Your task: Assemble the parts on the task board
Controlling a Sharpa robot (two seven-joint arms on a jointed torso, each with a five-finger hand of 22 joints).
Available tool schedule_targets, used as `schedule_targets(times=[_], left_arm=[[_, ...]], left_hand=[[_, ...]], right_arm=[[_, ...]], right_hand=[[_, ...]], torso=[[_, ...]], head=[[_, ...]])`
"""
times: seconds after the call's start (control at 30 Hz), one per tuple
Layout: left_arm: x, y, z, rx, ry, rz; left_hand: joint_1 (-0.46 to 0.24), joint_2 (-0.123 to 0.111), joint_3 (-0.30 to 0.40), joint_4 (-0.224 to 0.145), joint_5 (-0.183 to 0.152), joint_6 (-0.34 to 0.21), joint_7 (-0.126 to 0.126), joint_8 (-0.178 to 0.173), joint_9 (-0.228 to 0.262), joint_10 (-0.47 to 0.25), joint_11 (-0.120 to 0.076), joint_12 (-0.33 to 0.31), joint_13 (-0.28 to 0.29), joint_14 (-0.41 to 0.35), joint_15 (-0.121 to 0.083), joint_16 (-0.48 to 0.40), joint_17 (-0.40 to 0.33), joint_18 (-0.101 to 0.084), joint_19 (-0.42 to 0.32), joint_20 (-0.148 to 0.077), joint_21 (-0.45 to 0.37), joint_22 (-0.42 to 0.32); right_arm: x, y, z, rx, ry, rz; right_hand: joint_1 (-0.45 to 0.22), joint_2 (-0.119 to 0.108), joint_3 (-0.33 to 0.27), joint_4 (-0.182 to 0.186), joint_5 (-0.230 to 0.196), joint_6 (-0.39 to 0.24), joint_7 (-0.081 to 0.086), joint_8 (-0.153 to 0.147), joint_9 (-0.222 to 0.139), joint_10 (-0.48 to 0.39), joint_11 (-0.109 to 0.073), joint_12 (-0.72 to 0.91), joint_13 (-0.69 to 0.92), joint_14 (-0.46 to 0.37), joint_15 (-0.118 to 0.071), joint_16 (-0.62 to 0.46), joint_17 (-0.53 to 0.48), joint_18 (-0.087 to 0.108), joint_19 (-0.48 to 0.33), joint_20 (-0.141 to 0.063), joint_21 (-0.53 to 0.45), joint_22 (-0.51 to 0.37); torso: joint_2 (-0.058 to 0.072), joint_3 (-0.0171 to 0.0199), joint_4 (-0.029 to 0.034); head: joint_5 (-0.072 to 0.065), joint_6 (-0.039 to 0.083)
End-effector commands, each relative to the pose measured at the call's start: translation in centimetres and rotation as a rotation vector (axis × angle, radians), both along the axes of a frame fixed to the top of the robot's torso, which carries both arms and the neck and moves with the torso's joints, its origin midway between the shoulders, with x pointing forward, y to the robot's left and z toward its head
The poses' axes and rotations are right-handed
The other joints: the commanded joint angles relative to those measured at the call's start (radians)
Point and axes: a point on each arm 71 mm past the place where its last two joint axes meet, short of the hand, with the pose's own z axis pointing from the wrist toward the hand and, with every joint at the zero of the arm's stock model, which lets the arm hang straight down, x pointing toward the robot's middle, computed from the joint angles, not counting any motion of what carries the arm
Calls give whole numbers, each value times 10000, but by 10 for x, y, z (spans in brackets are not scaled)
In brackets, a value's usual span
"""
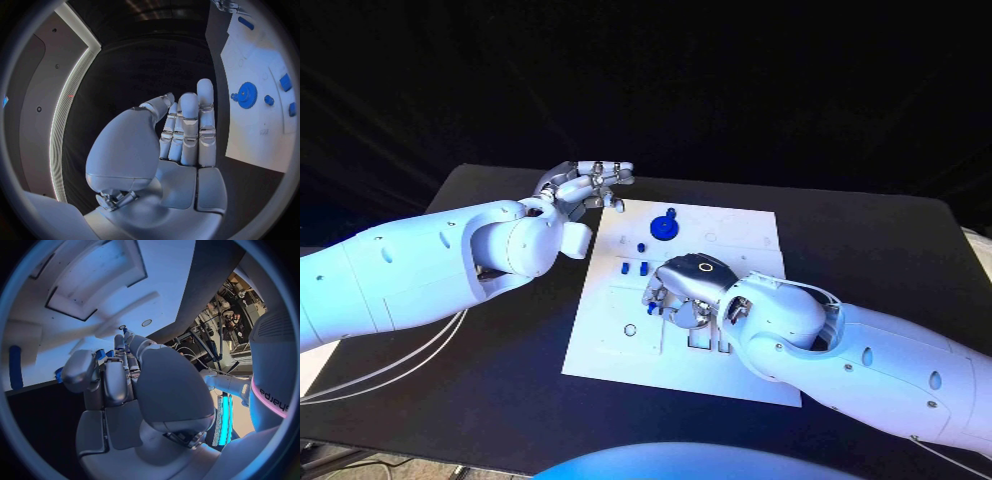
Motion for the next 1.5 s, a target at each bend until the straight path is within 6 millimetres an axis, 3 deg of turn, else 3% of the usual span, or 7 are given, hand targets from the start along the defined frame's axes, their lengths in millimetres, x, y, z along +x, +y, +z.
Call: schedule_targets(times=[0.03,0.53,1.03,1.13,1.2,1.27,1.5], left_arm=[[-1,-3,1,-57,-124,-173],[-1,-3,1,-61,-86,-251],[-1,-3,1,-71,-49,-311],[-1,-3,1,-71,-43,-316],[-1,-3,1,-71,-40,-320],[-1,-3,1,-71,-36,-324],[-1,-4,1,-72,-12,-348]], left_hand=[[66,8,-51,-11,-31,-69,32,56,-11,-60,-5,15,10,-77,13,-32,-15,100,-44,26,-34,-9],[59,9,-65,-13,-32,-88,40,51,-13,-91,4,29,11,-83,19,-31,-25,98,-44,29,-42,-13],[57,13,-71,-14,-31,-94,43,51,-13,-103,7,38,12,-82,21,-25,-20,98,-44,31,-46,-15],[56,14,-73,-15,-31,-95,43,51,-13,-106,7,40,12,-82,22,-23,-19,98,-44,32,-47,-16],[56,14,-73,-15,-31,-95,43,51,-13,-106,7,40,12,-82,22,-23,-19,98,-44,32,-47,-16],[56,14,-73,-15,-31,-95,43,51,-13,-106,7,40,12,-82,22,-23,-19,98,-44,32,-47,-16],[49,14,-81,-14,-33,-101,47,51,-14,-121,11,47,12,-83,25,-21,-22,97,-44,34,-50,-18]], right_arm=[[0,0,-2,-360,-99,98],[2,2,-5,-641,-286,-30],[0,6,-17,-1417,134,102],[1,6,-17,-1360,104,6],[2,5,-17,-1243,60,-84],[3,4,-15,-1019,-49,-201],[1,0,-7,-143,-409,-390]], right_hand=[[-97,24,53,1,40,31,53,19,7,28,14,-13,3,555,70,33,-3,102,9,25,46,-16],[-157,25,53,-17,39,48,54,21,20,54,15,0,0,551,90,38,-5,102,4,44,46,-14],[-466,-124,-62,-54,77,-40,62,-55,25,-41,40,-35,-45,535,109,43,-28,116,-21,81,32,-32],[-709,-262,-126,3,120,-442,157,-149,-66,-584,146,-55,-139,505,177,-33,-130,143,-97,118,-84,-204],[-921,-453,-241,22,180,-883,299,-148,-181,-1436,366,-43,-157,430,406,-239,-373,195,-275,261,-394,-658],[-1021,-563,-452,-38,220,-1387,364,-140,-305,-2149,526,-20,-146,405,509,-276,-437,249,-387,398,-588,-920],[-1039,-561,-762,-132,251,-1802,460,-137,-335,-2679,621,61,-120,341,581,-425,-650,331,-501,480,-821,-1245]], torso=[[-8,-3,1],[-12,-2,-8],[-14,-10,-3],[-19,-7,-6],[-19,-7,-6],[-16,-7,-5],[-14,11,6]], head=[[8,-22],[-35,-23],[-36,-39],[-35,-42],[-35,-42],[-39,-40],[-82,11]])
